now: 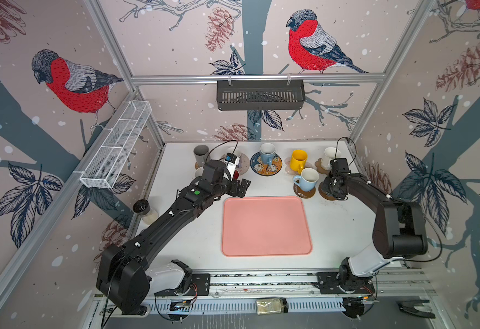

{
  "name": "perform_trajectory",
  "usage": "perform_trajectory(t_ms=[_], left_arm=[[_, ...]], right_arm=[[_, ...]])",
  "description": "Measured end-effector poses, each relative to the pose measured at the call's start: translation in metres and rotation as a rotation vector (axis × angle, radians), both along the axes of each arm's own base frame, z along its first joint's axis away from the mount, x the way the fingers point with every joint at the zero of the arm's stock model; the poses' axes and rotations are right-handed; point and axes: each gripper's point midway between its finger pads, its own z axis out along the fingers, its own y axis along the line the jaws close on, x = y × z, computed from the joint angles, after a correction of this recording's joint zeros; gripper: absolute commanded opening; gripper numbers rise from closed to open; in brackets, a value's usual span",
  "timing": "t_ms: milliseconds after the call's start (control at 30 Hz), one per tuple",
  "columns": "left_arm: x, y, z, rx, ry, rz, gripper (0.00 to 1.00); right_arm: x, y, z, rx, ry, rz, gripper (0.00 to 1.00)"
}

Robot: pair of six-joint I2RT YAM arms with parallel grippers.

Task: Place cups on coasters
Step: Place the cup on the coaster.

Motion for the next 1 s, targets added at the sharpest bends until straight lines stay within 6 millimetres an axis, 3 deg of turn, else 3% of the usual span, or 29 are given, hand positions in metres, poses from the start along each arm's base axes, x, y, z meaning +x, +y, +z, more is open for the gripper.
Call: perform_trajectory(t_ms=[567,833,1000], left_arm=[[0.0001,-0.0005,-0.0012,0.0,0.004,-0.002,0.97],[0.0002,-0.0006,-0.0018,0.001,0.005,-0.002,0.97],[0.0002,-0.0005,-0.0018,0.001,0.005,-0.002,0.97]], right_arm=[[-0.0052,-0.0015,-0.0019,-0.022,0.013,0.003,0.03],[-0.0063,0.0011,-0.0079,-0.022,0.031,0.011,0.25],[-0.0024,0.0001,-0.0054,-0.028,0.009,0.008,0.55]])
